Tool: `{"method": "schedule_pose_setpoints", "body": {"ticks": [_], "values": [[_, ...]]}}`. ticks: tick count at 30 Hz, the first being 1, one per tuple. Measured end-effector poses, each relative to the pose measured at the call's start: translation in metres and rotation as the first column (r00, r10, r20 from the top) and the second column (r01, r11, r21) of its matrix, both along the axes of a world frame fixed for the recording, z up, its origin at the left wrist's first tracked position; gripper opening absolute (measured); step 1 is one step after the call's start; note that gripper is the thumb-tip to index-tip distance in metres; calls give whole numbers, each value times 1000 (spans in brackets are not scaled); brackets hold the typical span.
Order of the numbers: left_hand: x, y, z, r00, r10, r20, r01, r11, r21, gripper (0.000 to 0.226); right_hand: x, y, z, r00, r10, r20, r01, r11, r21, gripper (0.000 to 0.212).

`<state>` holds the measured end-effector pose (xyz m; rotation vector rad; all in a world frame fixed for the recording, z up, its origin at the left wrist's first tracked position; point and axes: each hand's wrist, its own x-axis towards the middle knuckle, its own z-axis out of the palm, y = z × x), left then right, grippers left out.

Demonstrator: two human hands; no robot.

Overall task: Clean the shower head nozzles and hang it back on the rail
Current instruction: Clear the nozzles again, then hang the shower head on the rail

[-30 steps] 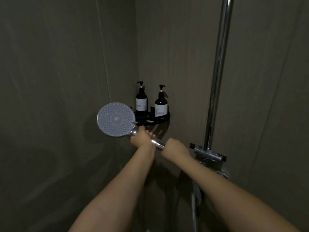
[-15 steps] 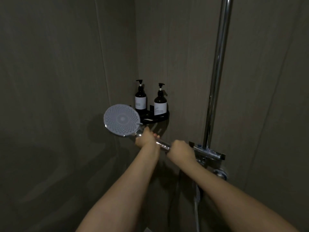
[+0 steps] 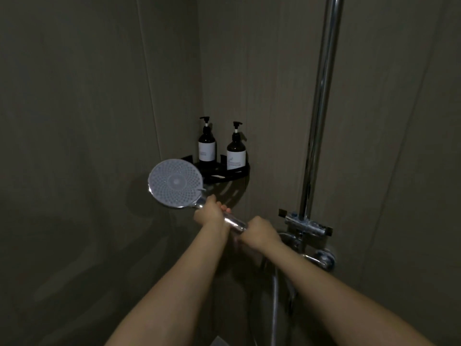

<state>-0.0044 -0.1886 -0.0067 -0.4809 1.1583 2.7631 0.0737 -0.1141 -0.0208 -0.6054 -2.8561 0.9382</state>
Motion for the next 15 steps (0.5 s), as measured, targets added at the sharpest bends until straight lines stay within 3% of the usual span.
{"method": "schedule_pose_setpoints", "body": {"ticks": [2, 5, 7, 10, 12, 14, 15], "values": [[3, 6, -3, 991, 128, 34, -124, 988, -93, 10, 6, -5, -10, 993, -45, -111, 69, 971, 230, 21], [4, 13, -12, 977, 211, 36, -200, 958, -205, 3, 9, -9, -29, 989, -75, -131, 110, 953, 283, 16], [3, 14, -21, 985, 171, 15, -163, 958, -236, 11, 6, -7, -38, 995, -81, -50, 87, 989, 116, 20], [5, 13, -31, 1000, 4, 0, -4, 986, -164, 21, 1, 2, -50, 998, -43, 40, 48, 992, -121, 27], [9, 12, -38, 995, -96, -20, 93, 989, -113, 24, 3, 6, -56, 998, 20, 67, -5, 977, -211, 22], [14, 12, -47, 985, -167, -40, 161, 980, -115, 23, 7, 12, -64, 994, 76, 80, -47, 946, -320, 3], [16, 12, -51, 981, -190, -48, 183, 974, -132, 22, 8, 16, -69, 991, 107, 82, -70, 928, -366, 14]]}}
